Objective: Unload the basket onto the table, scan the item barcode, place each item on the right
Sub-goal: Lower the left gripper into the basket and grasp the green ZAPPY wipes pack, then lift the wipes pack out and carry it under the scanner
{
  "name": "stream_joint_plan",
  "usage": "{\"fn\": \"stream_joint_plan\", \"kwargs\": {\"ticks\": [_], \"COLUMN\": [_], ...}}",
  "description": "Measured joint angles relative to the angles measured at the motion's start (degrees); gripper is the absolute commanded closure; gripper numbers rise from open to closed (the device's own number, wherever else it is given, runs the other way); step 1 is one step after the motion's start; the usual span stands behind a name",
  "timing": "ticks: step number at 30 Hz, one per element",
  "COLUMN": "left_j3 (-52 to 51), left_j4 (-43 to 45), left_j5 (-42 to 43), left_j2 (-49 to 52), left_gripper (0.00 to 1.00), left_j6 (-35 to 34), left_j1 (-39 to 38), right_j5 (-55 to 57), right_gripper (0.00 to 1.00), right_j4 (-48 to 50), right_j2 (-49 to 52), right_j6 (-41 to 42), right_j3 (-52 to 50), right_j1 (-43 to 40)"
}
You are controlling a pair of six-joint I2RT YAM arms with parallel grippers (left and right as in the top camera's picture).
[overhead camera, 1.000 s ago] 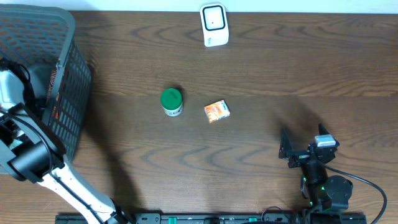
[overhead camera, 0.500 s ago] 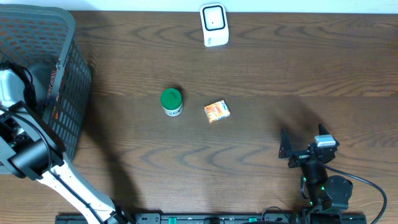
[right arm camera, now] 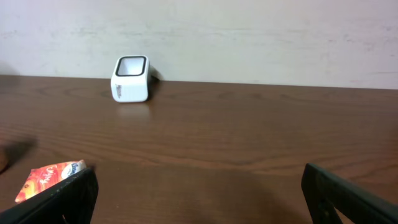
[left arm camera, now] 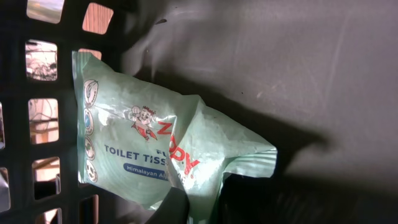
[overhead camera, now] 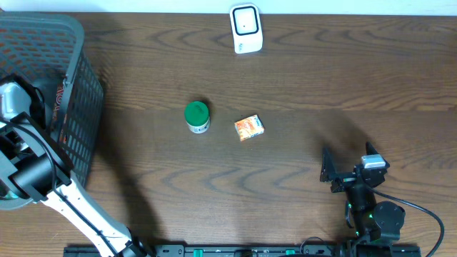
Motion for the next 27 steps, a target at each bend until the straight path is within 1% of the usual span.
{"fn": "stream_joint_plan", "kwargs": {"ticks": [7,11,15,17,21,27], "left_j3": [0.7,4.7,13.1,17.2,22.6,23.6], "left_j4": [-1.4,-7.5,-16.3,-18.9,-18.9,-18.9], "left_j5": [0.1,2.6,3.9,4.1,4.2,4.5], "left_j2": [0.3,0.6,0.6,0.6,0.6,0.3], "left_gripper": [0.93,0.93,0.93,0.93,0.93,0.93], "left_j6": [0.1,0.3,0.3,0.6,1.7,4.0], "left_j1": [0.1,0.2,0.3,0.3,0.4,0.5], "right_j5": [0.0,0.0,0.0,0.0,0.0,0.0], "right_gripper": [0.01,0.01,0.01,0.01,0.01,0.01], "right_j4": [0.0,0.0,0.0,0.0,0.0,0.0], "right_j2": [0.0,0.0,0.0,0.0,0.0,0.0], "right_j6": [0.0,0.0,0.0,0.0,0.0,0.0], "right_j3": [0.0,0.0,0.0,0.0,0.0,0.0], "right_j1": [0.0,0.0,0.0,0.0,0.0,0.0]}}
